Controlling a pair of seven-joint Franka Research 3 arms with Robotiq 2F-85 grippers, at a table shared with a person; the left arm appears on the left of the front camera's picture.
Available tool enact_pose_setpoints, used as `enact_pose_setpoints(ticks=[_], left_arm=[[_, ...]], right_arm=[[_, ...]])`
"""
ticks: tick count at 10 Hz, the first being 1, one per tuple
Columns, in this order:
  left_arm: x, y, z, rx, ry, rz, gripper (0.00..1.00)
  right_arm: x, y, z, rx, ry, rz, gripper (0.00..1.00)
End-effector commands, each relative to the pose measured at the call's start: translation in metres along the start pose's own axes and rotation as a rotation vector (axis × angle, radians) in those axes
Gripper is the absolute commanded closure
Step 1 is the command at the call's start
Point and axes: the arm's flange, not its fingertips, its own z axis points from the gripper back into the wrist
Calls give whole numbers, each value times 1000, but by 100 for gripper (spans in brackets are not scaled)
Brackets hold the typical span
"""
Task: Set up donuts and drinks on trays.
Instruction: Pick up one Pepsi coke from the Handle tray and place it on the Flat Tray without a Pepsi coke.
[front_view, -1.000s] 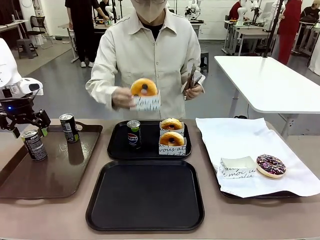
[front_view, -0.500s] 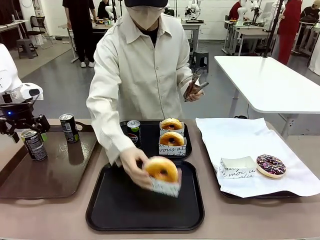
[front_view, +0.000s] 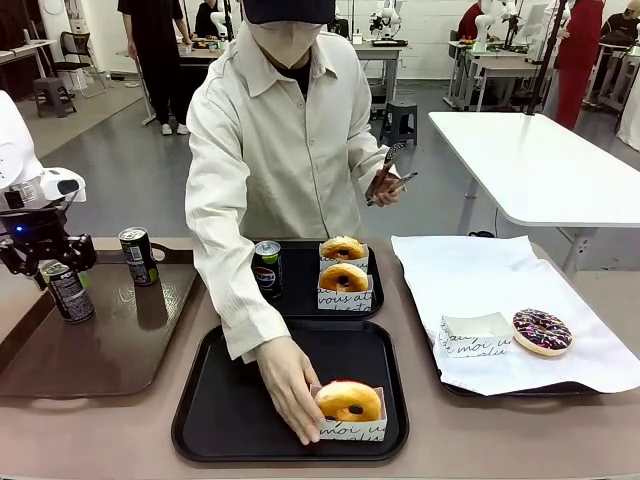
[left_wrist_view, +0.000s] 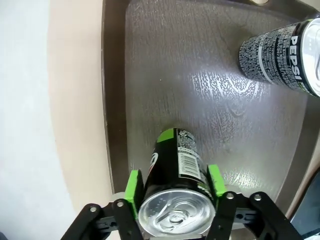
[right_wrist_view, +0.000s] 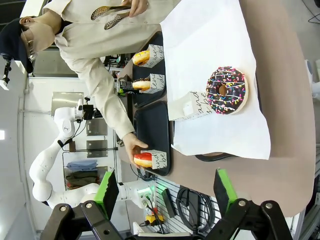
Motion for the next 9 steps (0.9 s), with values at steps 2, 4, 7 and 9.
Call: enact_pose_setpoints(ticks=[2,4,7,9], left_arm=[[-3,1,0,14,-4,46,100],[-2,0,10,27,2,54,96],[-26,-4,94,60,-4,48,100],[-52,-2,146,8,-30,46,100]], right_arm=[[3,1,0,25,-14,3,0],[3,1,0,25,-14,3,0],[3,1,0,25,-14,3,0],[3,1,0,25,-14,3,0]])
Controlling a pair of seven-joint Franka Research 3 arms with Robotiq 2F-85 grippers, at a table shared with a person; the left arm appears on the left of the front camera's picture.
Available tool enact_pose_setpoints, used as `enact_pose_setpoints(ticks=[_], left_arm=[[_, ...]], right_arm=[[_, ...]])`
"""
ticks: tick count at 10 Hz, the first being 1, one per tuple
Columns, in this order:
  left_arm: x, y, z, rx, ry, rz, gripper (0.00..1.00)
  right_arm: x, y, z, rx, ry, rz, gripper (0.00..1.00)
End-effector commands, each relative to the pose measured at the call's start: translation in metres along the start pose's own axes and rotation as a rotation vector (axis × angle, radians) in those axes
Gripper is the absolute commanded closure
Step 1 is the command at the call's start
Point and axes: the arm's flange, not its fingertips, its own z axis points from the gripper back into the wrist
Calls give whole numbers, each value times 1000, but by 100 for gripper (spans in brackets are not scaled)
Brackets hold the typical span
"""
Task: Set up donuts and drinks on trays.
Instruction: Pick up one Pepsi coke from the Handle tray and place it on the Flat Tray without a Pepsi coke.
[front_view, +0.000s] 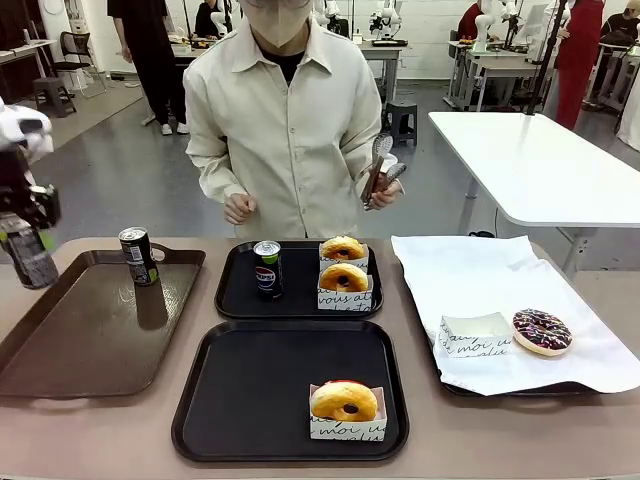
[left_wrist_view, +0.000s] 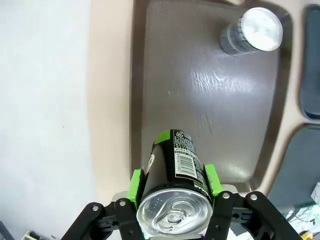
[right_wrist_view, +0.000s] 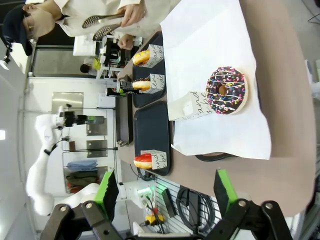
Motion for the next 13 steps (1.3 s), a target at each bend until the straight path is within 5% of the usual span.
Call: enact_pose_setpoints(ticks=[1,4,5,9,10,13], left_arm=[[-17,2,32,-34,-25,7,100],[-6,22,42,-129,-70,69,100],[-26,6,48,-46,-29,22,100],[-26,6,48,-46,-29,22,100],[-23,4,44,-60,-27,25,42],[-39,-87,35,-54,-94,-344,42]], right_arm=[[3,1,0,25,-14,3,0],[3,1,0,25,-14,3,0],[3,1,0,25,-14,3,0],[3,1,0,25,-14,3,0],[3,1,0,25,-14,3,0],[3,1,0,25,-14,3,0]])
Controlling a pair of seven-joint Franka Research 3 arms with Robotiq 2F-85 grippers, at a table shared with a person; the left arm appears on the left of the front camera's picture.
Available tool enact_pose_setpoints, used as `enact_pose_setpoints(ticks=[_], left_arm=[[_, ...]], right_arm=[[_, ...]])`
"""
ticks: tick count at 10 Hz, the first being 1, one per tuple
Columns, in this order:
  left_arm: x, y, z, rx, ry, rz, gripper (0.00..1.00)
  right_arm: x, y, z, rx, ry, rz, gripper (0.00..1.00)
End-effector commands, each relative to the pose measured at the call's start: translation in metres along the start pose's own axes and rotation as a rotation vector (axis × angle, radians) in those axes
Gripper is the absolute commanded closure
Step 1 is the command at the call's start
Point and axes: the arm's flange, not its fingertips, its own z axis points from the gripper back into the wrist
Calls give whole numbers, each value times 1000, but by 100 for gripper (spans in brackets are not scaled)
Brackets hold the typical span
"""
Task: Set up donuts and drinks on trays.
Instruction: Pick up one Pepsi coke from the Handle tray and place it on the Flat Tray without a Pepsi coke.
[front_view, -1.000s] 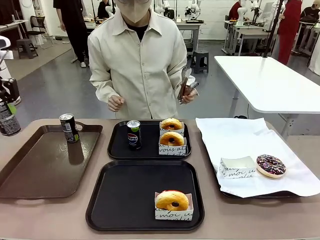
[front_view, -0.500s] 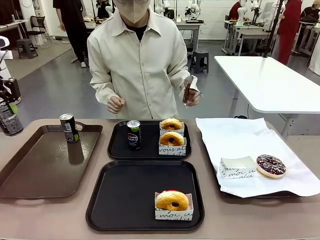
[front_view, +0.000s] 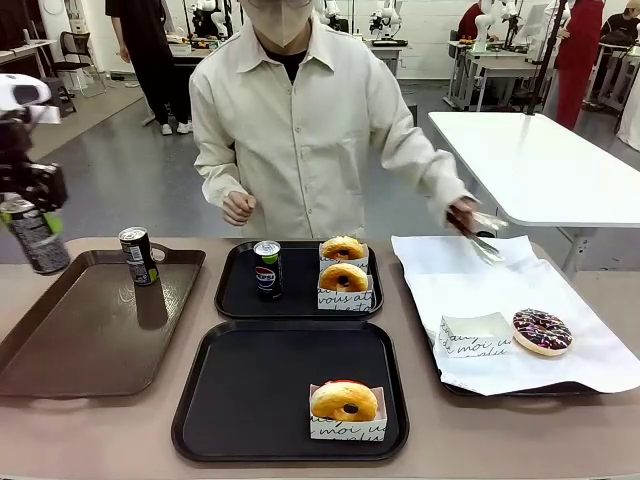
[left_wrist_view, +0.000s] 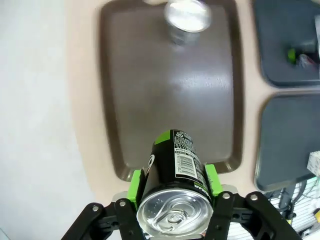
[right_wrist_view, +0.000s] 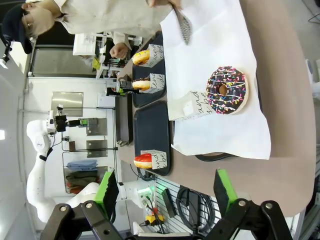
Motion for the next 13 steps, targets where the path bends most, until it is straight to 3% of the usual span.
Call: enact_pose_setpoints(ticks=[1,6,8,11,13], left_arm=[[-12,-62,-1,-43,-73,-278,42],[-38,-197,-18,-11,-58,-596,42],[-43,-233,-26,-10,-27,-676,42],[-53,-243,-21,17,5,-740,42],[-57,-251,-38,-6,-2,-686,42]], right_arm=[[3,1,0,25,-14,3,0],[3,1,0,25,-14,3,0],[3,1,0,25,-14,3,0],[3,1,0,25,-14,3,0],[3,1,0,25,-14,3,0]])
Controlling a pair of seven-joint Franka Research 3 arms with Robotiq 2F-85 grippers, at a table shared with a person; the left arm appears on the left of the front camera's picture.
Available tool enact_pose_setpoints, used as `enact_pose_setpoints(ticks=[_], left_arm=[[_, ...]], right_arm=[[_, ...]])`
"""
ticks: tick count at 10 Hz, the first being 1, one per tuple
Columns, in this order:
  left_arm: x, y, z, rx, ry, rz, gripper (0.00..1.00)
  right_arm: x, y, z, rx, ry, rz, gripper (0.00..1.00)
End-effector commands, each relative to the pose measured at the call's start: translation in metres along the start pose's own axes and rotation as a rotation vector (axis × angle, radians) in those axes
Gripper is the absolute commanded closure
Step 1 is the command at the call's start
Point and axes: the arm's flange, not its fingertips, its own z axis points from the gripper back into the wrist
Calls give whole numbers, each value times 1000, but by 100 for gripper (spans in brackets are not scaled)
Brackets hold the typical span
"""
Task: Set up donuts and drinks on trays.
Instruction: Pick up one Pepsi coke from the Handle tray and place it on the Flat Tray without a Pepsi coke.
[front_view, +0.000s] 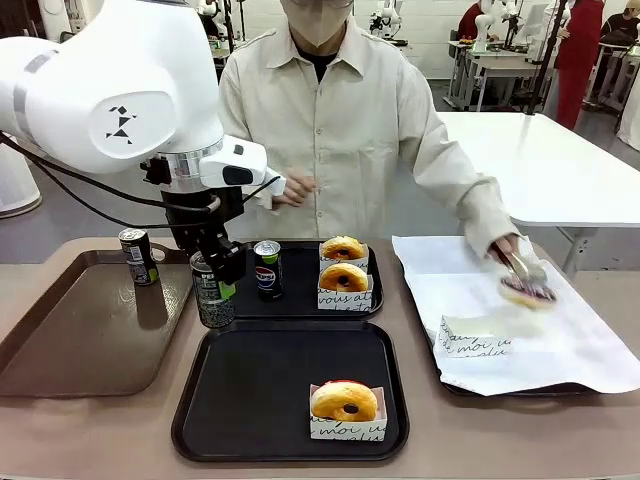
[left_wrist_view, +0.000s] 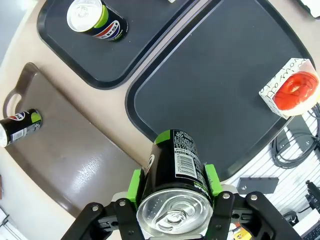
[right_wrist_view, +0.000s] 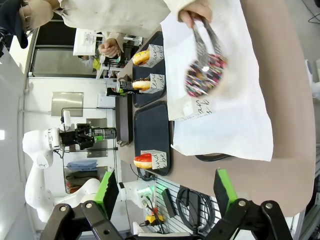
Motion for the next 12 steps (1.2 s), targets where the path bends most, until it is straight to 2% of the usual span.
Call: enact_pose_setpoints(ticks=[1,4,6,7,9,12], left_arm=[[0,1,0,0,-13,16,42],[0,0,-2,-1,4,2,42],[16,3,-23,-108,-10,109,42],[28,8,-26,-131,-2,116,42],[39,3,-40,-129,-19,151,42],[62,6,-59,-146,9,183,42]], right_arm=[[3,1,0,25,-14,2,0],[3,1,0,25,-14,2,0],[3,1,0,25,-14,2,0],[3,1,0,25,-14,2,0],[3,1,0,25,-14,2,0],[3,1,0,25,-14,2,0]])
